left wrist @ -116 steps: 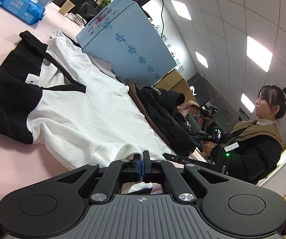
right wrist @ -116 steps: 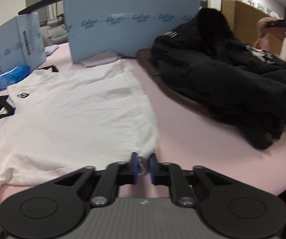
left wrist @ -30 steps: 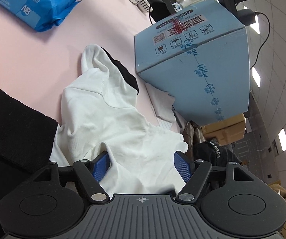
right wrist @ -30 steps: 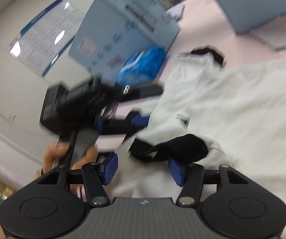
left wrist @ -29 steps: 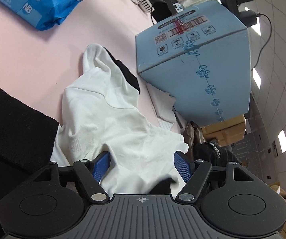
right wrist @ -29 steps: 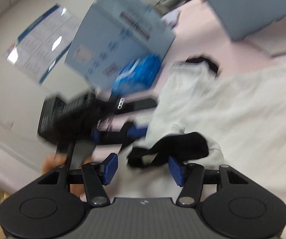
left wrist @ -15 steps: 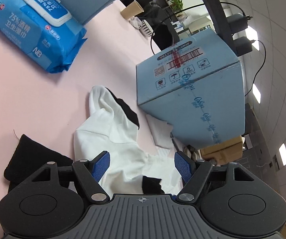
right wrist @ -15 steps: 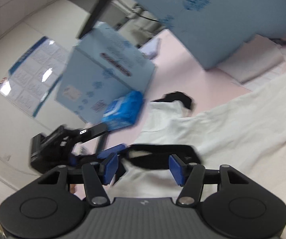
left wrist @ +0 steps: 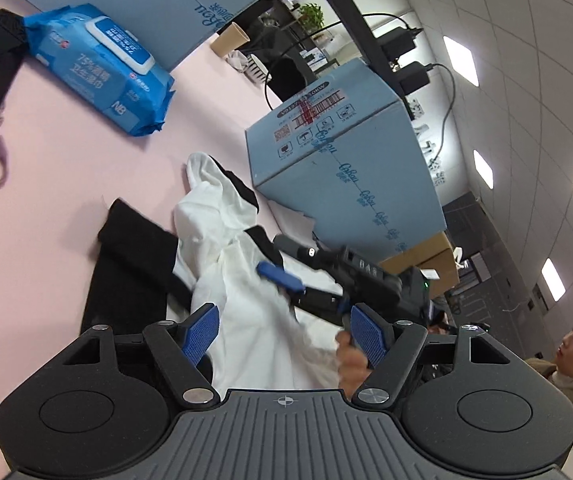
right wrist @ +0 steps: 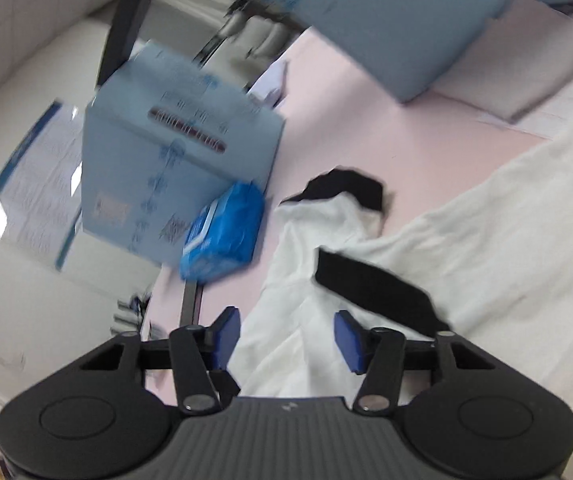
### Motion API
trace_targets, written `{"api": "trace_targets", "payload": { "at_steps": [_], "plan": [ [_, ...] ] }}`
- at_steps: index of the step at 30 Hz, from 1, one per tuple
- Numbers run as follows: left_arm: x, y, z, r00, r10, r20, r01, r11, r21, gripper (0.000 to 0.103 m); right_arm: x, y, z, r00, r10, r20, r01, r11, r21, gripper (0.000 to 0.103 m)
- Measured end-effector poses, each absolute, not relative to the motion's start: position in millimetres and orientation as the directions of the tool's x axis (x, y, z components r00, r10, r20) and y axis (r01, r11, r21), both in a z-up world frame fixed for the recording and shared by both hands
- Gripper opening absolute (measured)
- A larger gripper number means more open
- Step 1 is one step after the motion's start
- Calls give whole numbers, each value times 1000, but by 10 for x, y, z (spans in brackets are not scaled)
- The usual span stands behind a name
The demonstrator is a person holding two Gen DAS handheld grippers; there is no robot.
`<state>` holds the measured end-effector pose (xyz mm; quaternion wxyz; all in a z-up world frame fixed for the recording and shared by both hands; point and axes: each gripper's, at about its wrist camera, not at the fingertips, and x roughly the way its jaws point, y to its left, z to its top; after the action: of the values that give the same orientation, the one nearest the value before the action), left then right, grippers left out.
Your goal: Fold clothes
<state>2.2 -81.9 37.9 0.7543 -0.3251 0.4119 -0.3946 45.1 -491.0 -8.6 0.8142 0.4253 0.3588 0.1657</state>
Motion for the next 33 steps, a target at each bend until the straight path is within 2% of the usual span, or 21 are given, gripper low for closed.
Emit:
{"api": "trace_targets", "payload": {
  "at_steps": [1, 4, 9, 13, 16, 17, 18, 20, 22, 24, 26, 27, 28, 29, 31, 33],
  "plan": [
    [-55, -787, 375, 347, -869, -353, 336, 467, -818, 79, 327, -4916, -17, 689, 576, -438, 12, 596, 803, 56],
    [-206, -785, 295, 338, -873, -352, 353, 464, -812, 81, -109, -4932, 199, 696, 573, -432, -61, 647, 760, 60],
    [-218, -827, -9, 327, -858, -396, 310, 493, -813, 81, -1074, -5057, 450, 741, 436, -511, -73, 809, 584, 62],
    [-119, -775, -164, 374, -816, -442, 253, 548, -798, 80, -1525, -5308, 339, 760, 262, -595, 69, 877, 475, 62],
    [31, -674, -309, 391, -811, -435, 191, 534, -823, 78, -1598, -5659, 89, 747, 153, -647, 220, 861, 458, 61],
    [50, -670, -304, 396, -804, -443, 192, 544, -816, 77, -1616, -5786, 17, 744, 153, -651, 247, 842, 480, 54],
    [64, -669, -293, 403, -794, -455, 197, 560, -805, 72, -1623, -5871, -31, 749, 171, -640, 247, 824, 509, 45],
    [63, -685, -268, 415, -776, -474, 215, 590, -778, 67, -1692, -6111, -142, 759, 214, -615, 270, 757, 595, 35],
    [69, -691, -267, 421, -770, -479, 216, 598, -771, 67, -1772, -6203, -185, 754, 209, -622, 283, 753, 595, 14],
    [96, -688, -265, 430, -763, -482, 212, 605, -768, 67, -1851, -6232, -180, 750, 187, -634, 297, 762, 576, 11],
    [116, -684, -261, 428, -762, -486, 211, 607, -766, 66, -1939, -6240, -151, 749, 167, -642, 310, 768, 561, 18],
    [117, -678, -247, 426, -760, -490, 214, 611, -762, 66, -2000, -6199, -85, 751, 102, -653, 326, 802, 501, 34],
    [108, -673, -218, 431, -752, -498, 220, 623, -750, 66, -2044, -6146, -27, 754, 32, -657, 339, 837, 430, 55],
    [96, -671, -185, 443, -741, -505, 226, 637, -737, 66, -2089, -6093, 31, 755, -37, -654, 352, 866, 356, 62],
    [29, -678, -71, 478, -714, -512, 247, 669, -701, 71, -2135, -5987, 128, 761, -144, -633, 366, 901, 234, 66],
    [-36, -690, 28, 492, -716, -496, 278, 669, -690, 72, -2077, -5970, 126, 745, -132, -654, 370, 897, 241, 66]
  ]
}}
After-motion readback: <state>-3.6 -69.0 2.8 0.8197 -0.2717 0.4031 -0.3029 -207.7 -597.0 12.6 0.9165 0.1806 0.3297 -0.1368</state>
